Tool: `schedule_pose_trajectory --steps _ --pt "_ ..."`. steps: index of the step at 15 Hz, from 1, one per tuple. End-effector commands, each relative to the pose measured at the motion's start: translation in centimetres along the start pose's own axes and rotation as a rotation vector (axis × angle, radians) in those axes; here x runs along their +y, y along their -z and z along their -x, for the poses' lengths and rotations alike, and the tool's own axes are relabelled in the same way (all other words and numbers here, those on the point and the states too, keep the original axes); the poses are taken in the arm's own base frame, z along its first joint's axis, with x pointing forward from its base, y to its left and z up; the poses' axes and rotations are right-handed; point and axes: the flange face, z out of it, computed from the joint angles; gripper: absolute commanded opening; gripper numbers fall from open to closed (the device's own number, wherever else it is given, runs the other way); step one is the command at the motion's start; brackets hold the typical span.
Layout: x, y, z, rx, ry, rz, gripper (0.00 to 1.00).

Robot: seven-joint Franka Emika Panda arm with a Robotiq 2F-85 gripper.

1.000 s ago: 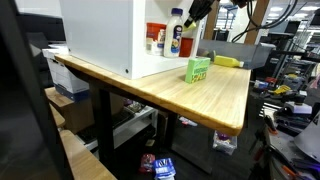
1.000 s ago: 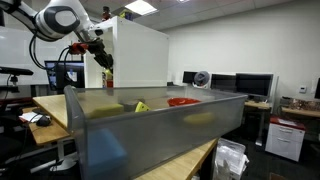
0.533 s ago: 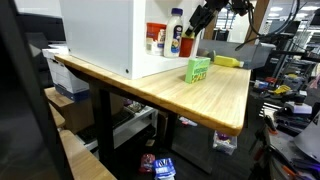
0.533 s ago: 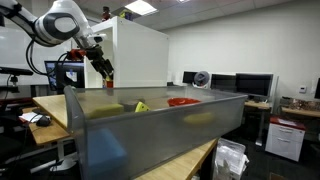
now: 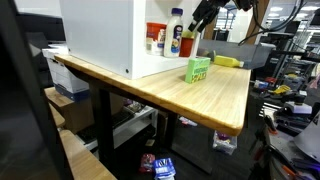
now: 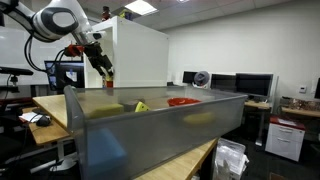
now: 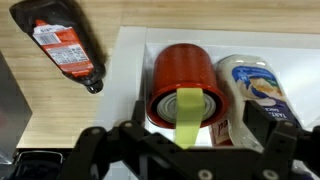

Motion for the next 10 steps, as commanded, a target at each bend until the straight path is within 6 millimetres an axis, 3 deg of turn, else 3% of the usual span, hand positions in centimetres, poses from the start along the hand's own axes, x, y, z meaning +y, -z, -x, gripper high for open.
schedule_pose_trajectory --steps 1,5,10 --pt "0.2 5.0 0.6 -0.08 0.036 -0.024 1.0" --pt "1.5 10.6 1.0 -0.177 0.059 -0.05 1.0" --pt "3.1 18.6 0.1 -0.114 0.056 -0.02 1.0"
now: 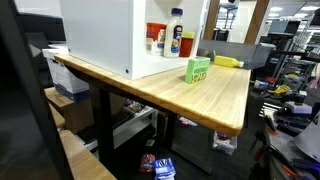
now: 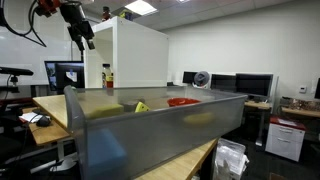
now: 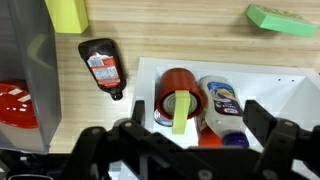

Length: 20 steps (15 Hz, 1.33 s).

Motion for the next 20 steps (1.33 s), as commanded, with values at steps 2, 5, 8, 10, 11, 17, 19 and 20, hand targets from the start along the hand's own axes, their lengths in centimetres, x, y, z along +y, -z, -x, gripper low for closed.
schedule_pose_trajectory --steps 2,5,8,10,11,17,19,20 --pt "0.8 6.8 0.1 0.096 0.027 -0.004 1.0" --pt "0.4 10.2 -0.5 0.217 0.026 -0.027 1.0" --pt "-0.2 12.4 -1.2 0.344 0.09 -0.051 1.0" --pt "-0.4 13.3 -1.8 0.419 0.157 -0.065 1.0" --pt "-0.5 13.6 -2.1 0.445 0.189 -0.07 1.0" --pt "-0.6 14.1 -4.3 0.585 0.399 -0.107 1.0" --pt "-0.9 14.1 -5.6 0.635 0.482 -0.131 1.0" --pt "-1.1 14.1 -6.1 0.656 0.512 -0.143 1.0"
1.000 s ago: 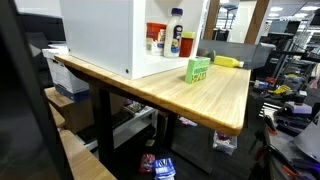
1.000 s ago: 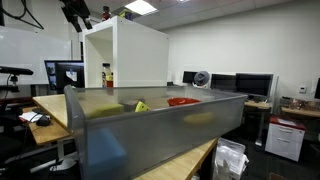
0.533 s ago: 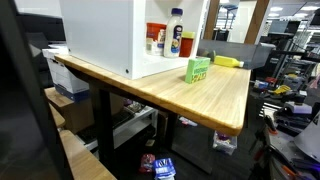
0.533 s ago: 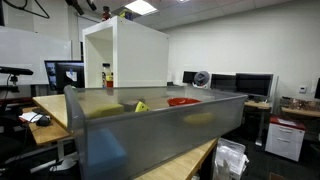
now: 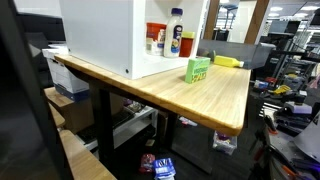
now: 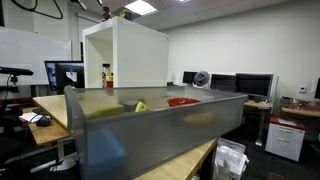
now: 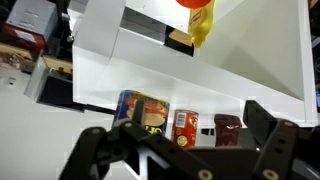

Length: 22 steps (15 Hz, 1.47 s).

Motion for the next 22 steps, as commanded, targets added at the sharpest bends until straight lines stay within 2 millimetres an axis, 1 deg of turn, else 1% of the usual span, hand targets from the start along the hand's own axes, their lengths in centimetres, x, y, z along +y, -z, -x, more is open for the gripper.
schedule_pose_trajectory --steps 1,3,7,11,14,18,22 --pt "0.4 -1.6 -2.3 0.091 0.126 -0.071 1.0" --pt "0.6 -2.4 -3.4 0.126 0.172 -0.086 1.0" --pt "1.3 -3.8 -5.6 0.206 0.202 -0.02 1.0" --pt "1.2 -5.4 -6.9 0.232 0.214 -0.003 1.0" --pt "1.7 -6.7 -8.0 0.256 0.203 0.043 1.0" --pt "3.1 -7.8 -9.2 0.303 0.117 0.107 1.0" --pt "4.3 -9.4 -9.4 0.233 0.025 0.121 1.0"
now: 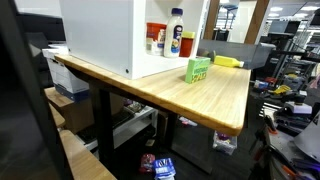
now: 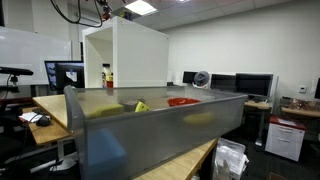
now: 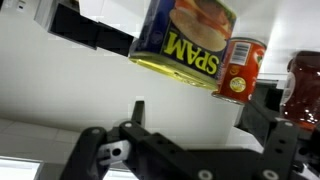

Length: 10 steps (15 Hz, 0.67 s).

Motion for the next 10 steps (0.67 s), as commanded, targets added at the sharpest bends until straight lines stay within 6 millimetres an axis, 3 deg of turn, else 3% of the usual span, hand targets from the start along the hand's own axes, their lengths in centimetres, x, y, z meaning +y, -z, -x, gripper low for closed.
schedule_pose_trajectory --steps 1,10 --pt "0.8 -1.8 -0.1 -0.058 -0.081 0.035 1.0" --pt "2.6 -3.6 0.5 -0.1 -0.326 0.071 1.0"
